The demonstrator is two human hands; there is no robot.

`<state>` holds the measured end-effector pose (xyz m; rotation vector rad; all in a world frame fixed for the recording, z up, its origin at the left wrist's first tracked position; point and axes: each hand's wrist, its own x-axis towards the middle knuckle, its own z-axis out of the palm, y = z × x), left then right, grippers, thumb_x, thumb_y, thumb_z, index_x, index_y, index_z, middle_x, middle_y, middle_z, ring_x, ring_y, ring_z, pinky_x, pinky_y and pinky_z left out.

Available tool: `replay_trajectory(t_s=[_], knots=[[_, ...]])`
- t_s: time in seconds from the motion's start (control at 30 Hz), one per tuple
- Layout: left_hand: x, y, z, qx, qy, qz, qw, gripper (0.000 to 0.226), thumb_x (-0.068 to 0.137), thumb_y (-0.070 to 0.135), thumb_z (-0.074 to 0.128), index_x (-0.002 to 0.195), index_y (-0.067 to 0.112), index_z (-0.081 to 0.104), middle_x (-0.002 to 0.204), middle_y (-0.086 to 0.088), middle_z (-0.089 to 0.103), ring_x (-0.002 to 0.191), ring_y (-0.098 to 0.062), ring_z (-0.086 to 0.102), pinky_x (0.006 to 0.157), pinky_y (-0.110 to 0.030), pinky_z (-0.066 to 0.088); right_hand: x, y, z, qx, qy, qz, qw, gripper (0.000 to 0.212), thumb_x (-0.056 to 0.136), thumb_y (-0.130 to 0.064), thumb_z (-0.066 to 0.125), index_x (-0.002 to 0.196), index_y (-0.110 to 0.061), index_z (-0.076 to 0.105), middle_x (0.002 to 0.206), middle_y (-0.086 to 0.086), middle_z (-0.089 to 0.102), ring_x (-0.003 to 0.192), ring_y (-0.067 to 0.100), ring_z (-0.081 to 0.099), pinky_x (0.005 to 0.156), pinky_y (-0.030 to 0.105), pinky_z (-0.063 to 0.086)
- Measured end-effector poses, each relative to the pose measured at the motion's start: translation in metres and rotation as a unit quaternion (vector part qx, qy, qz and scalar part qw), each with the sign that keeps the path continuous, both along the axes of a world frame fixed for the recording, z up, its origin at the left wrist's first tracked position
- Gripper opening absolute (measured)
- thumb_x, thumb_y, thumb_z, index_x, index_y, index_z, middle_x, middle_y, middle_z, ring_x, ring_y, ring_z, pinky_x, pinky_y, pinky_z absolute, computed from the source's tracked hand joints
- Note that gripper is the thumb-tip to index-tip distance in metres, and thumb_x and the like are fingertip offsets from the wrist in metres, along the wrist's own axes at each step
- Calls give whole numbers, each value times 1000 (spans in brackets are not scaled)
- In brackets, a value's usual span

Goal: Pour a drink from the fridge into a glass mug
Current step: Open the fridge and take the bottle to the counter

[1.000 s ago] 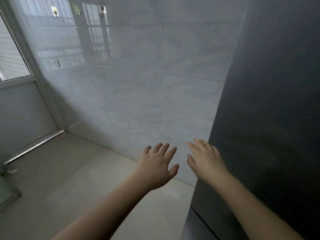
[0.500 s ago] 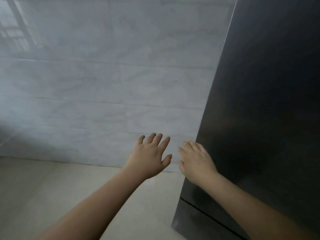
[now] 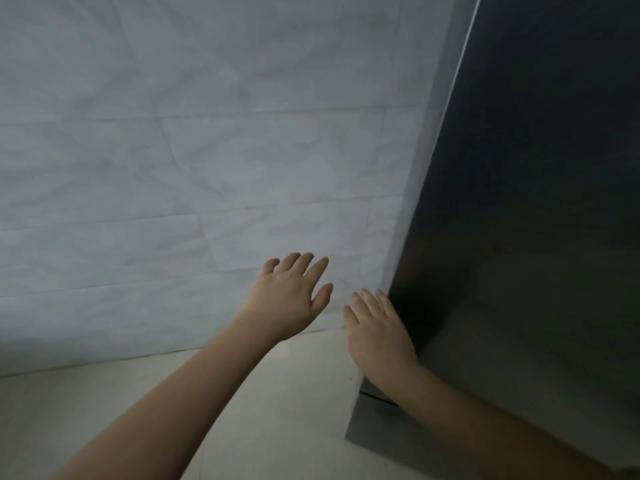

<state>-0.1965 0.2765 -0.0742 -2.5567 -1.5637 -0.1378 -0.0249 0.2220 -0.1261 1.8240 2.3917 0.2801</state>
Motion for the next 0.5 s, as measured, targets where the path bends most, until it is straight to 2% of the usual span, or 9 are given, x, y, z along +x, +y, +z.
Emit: replay_trajectory(t_s=[0.1,0.27,0.37,0.5], knots=[[-8,12,-4,-14,-4,-36,999,59,102,53,20,155,27,23,158,0,32,146,-18,25,116,-40,22,-8,2,4,5,-50,-47,998,52,100,-32,44,145,-8,35,157,19,27,147,36,17,120,50,1],[-28,20,-17,-21,0,-106,994,59,102,51,23,156,24,19,159,-1,31,147,-19,24,115,-40,24,-21,3,20,32,-129,-142,981,52,100,-32,44,142,-2,38,152,21,35,145,38,20,120,49,-4],[-42,17,-25,-27,11,-152,988,59,103,49,25,156,23,17,158,-1,31,146,-21,26,115,-40,26,-27,5,30,47,-166,-189,967,48,98,-29,47,138,-4,45,149,19,40,144,37,22,120,50,-7],[-48,12,-31,-52,13,-203,978,62,102,49,28,156,20,16,157,-4,32,144,-23,29,114,-43,29,-26,10,39,38,-207,-228,951,42,90,-25,61,128,-8,57,139,15,52,139,35,32,120,53,-2]])
